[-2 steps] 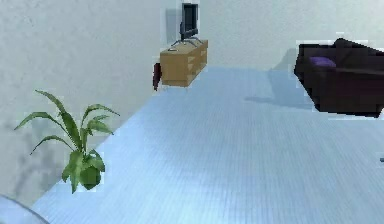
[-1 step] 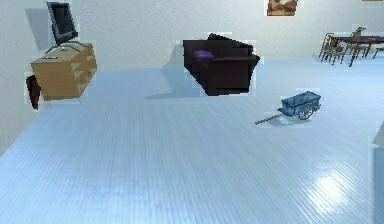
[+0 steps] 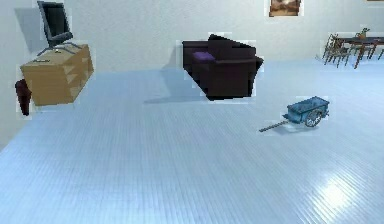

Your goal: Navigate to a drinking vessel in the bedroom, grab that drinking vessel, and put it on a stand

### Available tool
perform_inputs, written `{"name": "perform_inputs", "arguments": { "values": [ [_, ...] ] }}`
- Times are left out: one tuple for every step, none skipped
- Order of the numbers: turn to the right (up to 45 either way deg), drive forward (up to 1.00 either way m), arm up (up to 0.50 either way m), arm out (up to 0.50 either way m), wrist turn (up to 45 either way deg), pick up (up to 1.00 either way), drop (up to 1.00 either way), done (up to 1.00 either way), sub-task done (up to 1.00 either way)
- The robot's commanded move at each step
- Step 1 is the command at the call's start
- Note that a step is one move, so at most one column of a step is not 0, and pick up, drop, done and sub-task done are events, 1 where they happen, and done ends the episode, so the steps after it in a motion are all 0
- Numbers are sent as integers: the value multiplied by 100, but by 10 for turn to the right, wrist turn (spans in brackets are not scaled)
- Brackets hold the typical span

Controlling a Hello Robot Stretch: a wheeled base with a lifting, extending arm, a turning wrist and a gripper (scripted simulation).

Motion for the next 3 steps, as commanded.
{"name": "perform_inputs", "arguments": {
  "values": [
    [150, 0, 0, 0, 0, 0, 0, 0, 0],
    [0, 100, 0, 0, 0, 0, 0, 0, 0],
    [0, 100, 0, 0, 0, 0, 0, 0, 0]
  ]
}}
